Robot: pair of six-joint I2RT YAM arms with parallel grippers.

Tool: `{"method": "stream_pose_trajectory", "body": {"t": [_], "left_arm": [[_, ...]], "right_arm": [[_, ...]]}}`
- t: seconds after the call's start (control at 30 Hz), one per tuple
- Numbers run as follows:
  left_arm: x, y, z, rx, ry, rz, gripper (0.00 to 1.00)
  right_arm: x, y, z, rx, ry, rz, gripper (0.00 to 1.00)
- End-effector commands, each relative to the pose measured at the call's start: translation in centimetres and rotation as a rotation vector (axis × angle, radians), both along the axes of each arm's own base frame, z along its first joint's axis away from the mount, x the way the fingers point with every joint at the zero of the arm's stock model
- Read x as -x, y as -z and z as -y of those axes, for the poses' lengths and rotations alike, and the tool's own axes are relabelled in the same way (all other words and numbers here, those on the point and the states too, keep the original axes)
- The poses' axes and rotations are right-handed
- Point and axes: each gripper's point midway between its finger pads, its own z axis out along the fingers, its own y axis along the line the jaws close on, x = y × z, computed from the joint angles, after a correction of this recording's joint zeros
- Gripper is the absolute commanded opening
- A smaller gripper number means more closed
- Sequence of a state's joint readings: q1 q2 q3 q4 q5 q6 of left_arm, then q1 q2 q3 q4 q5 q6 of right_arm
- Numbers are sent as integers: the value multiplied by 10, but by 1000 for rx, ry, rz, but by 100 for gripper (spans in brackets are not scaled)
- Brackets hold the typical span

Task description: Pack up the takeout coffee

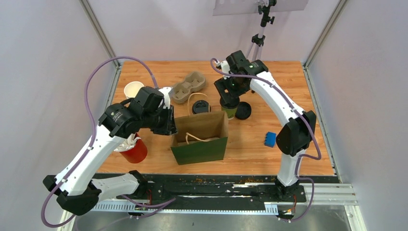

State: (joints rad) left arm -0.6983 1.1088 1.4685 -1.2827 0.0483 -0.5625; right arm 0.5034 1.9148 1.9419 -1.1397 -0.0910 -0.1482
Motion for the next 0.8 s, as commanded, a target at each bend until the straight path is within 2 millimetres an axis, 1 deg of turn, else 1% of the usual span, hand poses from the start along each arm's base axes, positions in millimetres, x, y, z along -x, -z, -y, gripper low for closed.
{"method": "stream_pose_trajectory", "body": {"t": [0.0,0.07,0.23,0.33,0.37,0.43,0.47,0.63,0.7,0.77], "left_arm": [[-17,-27,35,203,54,116,27],[-22,-29,45,245,61,126,27],[-37,-36,69,335,77,151,29],[-47,-41,80,373,70,171,34],[-50,-41,81,372,67,174,37],[-52,-39,79,344,68,179,41],[-52,-37,76,323,66,182,45],[-51,-25,50,191,34,195,69],[-49,-24,42,156,30,195,74],[-46,-23,37,134,27,192,76]], "right_arm": [[28,-62,37,3,149,51,70],[36,-78,54,38,194,88,70],[66,-117,80,34,254,150,70],[81,-137,93,18,303,193,70],[86,-145,97,11,311,210,70],[95,-161,100,-27,307,249,70],[100,-170,101,-51,302,269,69],[125,-208,104,-162,261,375,69],[137,-225,104,-216,237,418,69],[149,-239,96,-294,184,439,69]]}}
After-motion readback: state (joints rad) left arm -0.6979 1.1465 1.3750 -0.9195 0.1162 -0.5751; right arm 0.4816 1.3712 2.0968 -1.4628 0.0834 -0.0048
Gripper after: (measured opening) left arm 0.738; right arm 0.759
